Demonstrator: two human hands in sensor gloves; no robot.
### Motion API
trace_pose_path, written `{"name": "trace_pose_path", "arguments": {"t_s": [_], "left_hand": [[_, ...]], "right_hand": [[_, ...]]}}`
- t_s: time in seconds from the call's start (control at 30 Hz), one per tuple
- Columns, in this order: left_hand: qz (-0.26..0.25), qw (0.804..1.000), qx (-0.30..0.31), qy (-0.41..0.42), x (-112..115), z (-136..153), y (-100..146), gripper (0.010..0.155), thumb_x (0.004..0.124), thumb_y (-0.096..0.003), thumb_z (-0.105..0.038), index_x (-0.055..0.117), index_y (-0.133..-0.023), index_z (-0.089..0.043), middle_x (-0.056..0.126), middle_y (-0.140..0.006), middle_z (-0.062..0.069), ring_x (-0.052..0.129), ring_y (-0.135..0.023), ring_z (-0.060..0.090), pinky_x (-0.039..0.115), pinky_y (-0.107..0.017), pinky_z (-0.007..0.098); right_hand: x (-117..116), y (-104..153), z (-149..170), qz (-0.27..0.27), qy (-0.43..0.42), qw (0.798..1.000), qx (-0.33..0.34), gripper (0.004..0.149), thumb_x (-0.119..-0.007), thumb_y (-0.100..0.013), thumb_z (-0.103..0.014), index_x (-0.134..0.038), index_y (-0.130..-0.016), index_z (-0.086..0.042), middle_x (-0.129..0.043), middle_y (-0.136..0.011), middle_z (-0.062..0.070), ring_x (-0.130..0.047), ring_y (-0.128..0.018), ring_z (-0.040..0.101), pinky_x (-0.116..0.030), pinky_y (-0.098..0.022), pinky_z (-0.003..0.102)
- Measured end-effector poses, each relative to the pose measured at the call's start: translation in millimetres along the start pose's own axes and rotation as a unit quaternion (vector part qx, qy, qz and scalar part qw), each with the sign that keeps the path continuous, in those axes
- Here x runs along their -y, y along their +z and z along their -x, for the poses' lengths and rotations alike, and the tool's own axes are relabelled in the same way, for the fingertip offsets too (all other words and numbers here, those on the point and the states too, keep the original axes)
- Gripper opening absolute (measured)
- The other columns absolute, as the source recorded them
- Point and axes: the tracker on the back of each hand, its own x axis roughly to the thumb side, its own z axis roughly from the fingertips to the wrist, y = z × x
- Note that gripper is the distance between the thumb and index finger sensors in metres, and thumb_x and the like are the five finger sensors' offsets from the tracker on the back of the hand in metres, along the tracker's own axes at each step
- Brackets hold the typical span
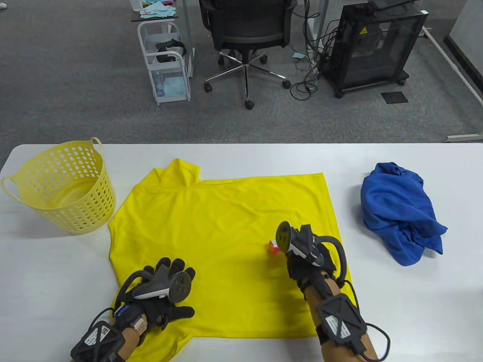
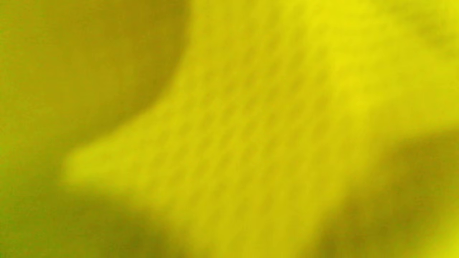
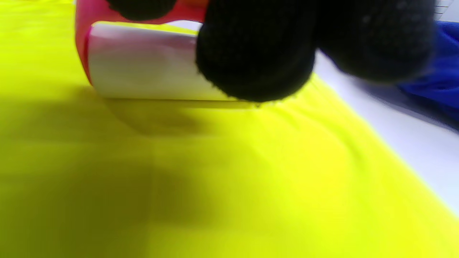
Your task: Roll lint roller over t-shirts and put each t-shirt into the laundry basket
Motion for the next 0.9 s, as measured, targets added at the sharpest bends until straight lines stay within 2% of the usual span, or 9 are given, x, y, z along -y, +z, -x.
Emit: {"name": "trace_pose_path", "arguments": {"t_s": [0.13, 0.2, 0.33, 0.43, 0.67, 0.77, 0.83, 0.9], "left_hand": [[0.001, 1.000, 0.000, 0.001, 0, 0, 0, 0.096, 0.047, -0.0325, -0.079, 0.003, -0.102, -0.030, 0.004, -0.113, 0.014, 0.015, -0.104, 0.053, 0.031, -0.073, 0.074], [0.001, 1.000, 0.000, 0.000, 0, 0, 0, 0.096, 0.047, -0.0325, -0.079, 0.003, -0.102, -0.030, 0.004, -0.113, 0.014, 0.015, -0.104, 0.053, 0.031, -0.073, 0.074], [0.004, 1.000, 0.000, 0.001, 0, 0, 0, 0.096, 0.047, -0.0326, -0.079, 0.002, -0.102, -0.030, 0.004, -0.112, 0.014, 0.014, -0.104, 0.054, 0.031, -0.073, 0.074], [0.006, 1.000, -0.001, 0.000, 0, -1, 0, 0.096, 0.047, -0.0325, -0.079, 0.002, -0.102, -0.030, 0.004, -0.112, 0.014, 0.014, -0.104, 0.054, 0.031, -0.073, 0.074], [0.004, 1.000, -0.002, 0.001, 0, -1, -1, 0.096, 0.047, -0.0324, -0.079, 0.002, -0.102, -0.030, 0.003, -0.112, 0.014, 0.014, -0.104, 0.054, 0.030, -0.073, 0.074], [0.005, 1.000, -0.002, 0.001, 0, -1, -1, 0.096, 0.047, -0.0325, -0.079, 0.002, -0.102, -0.030, 0.004, -0.112, 0.014, 0.014, -0.104, 0.054, 0.031, -0.073, 0.074], [0.006, 1.000, -0.005, 0.001, -1, -1, -1, 0.095, 0.047, -0.0328, -0.078, 0.002, -0.102, -0.030, 0.004, -0.112, 0.013, 0.014, -0.104, 0.053, 0.031, -0.073, 0.074], [0.006, 1.000, -0.007, -0.002, -1, -1, -1, 0.095, 0.046, -0.0326, -0.079, 0.002, -0.102, -0.030, 0.004, -0.112, 0.013, 0.015, -0.104, 0.053, 0.031, -0.073, 0.074]], "right_hand": [[-11, 47, 20, -0.023, -0.009, 1.000, 0.008, 0.055, -0.068, -0.049, -0.044, -0.052, -0.098, -0.023, -0.090, -0.072, 0.008, -0.100, -0.029, 0.013, -0.090, -0.022, 0.034], [-13, 63, 25, -0.030, 0.005, 0.999, 0.011, 0.055, -0.067, -0.050, -0.044, -0.053, -0.098, -0.023, -0.091, -0.072, 0.009, -0.100, -0.029, 0.013, -0.090, -0.022, 0.034], [-14, 69, 26, -0.038, 0.015, 0.999, 0.008, 0.055, -0.067, -0.050, -0.044, -0.053, -0.099, -0.023, -0.091, -0.072, 0.009, -0.101, -0.029, 0.014, -0.090, -0.022, 0.034], [-10, 47, 20, -0.033, -0.003, 0.999, 0.004, 0.055, -0.067, -0.050, -0.044, -0.052, -0.099, -0.023, -0.091, -0.072, 0.009, -0.100, -0.029, 0.013, -0.090, -0.021, 0.034], [5, -46, -15, -0.016, -0.045, 0.998, -0.050, 0.054, -0.066, -0.049, -0.045, -0.050, -0.098, -0.027, -0.089, -0.071, 0.007, -0.098, -0.028, 0.011, -0.089, -0.022, 0.033], [7, -85, -37, 0.030, -0.029, 0.996, -0.084, 0.053, -0.062, -0.049, -0.045, -0.049, -0.097, -0.028, -0.089, -0.070, 0.006, -0.097, -0.026, 0.010, -0.089, -0.021, 0.033], [8, -100, -46, 0.055, -0.011, 0.993, -0.101, 0.052, -0.060, -0.048, -0.046, -0.050, -0.096, -0.028, -0.090, -0.068, 0.004, -0.098, -0.024, 0.009, -0.089, -0.019, 0.032], [10, -110, -53, 0.055, -0.019, 0.990, -0.127, 0.052, -0.060, -0.048, -0.046, -0.049, -0.096, -0.028, -0.090, -0.068, 0.005, -0.097, -0.026, 0.010, -0.089, -0.020, 0.033]]}}
